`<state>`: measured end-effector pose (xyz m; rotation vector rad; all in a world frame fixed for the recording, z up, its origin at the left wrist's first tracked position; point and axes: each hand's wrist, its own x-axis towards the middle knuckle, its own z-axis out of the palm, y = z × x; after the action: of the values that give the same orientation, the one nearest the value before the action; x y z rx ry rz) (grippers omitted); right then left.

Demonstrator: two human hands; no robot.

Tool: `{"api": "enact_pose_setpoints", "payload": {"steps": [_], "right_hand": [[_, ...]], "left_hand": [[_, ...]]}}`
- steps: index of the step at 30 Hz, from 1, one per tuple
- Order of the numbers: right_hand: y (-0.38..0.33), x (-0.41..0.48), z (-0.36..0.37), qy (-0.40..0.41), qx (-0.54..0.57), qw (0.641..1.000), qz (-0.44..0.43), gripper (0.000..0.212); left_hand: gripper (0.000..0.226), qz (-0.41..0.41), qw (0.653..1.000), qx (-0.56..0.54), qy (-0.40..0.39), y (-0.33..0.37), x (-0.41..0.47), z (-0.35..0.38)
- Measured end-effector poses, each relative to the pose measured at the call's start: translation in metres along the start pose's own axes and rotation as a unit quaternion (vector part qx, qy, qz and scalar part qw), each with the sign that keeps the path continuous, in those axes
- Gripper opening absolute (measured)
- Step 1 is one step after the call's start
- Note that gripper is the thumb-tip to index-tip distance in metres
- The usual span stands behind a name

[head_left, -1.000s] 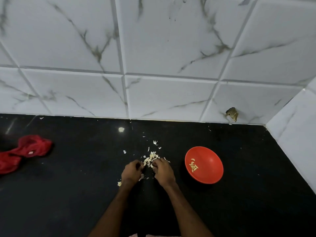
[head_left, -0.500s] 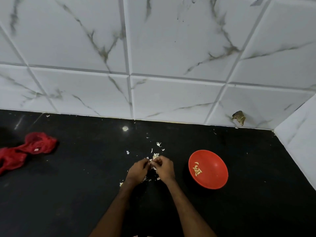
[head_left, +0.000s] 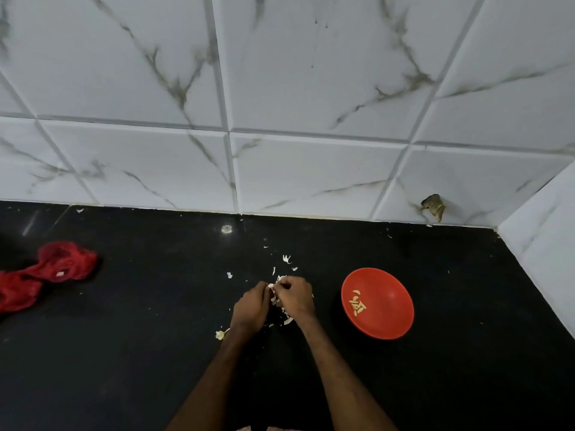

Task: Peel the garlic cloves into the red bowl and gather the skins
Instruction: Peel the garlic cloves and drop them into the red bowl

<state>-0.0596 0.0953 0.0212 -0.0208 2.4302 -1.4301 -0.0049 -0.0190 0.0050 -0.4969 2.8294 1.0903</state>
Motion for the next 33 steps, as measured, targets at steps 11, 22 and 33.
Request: {"api": "enact_pose_setpoints", "payload": {"steps": [11, 22, 33], "right_hand": [[-0.010, 0.000, -0.017, -0.066, 0.155, 0.982, 0.087, 0.006], [-0.016, 0.003, -0.022, -0.113, 0.141, 0.973, 0.141, 0.014], [-0.011, 0.006, -0.019, -0.091, 0.064, 0.992, 0.063, 0.012]], "left_hand": [[0.022, 0.077, 0.994, 0.078, -0.021, 0.001, 0.000, -0.010], [0.018, 0.081, 0.984, 0.149, -0.050, 0.004, 0.002, -0.015], [0.016, 0.098, 0.987, 0.119, -0.050, 0.006, -0.002, -0.012]]}}
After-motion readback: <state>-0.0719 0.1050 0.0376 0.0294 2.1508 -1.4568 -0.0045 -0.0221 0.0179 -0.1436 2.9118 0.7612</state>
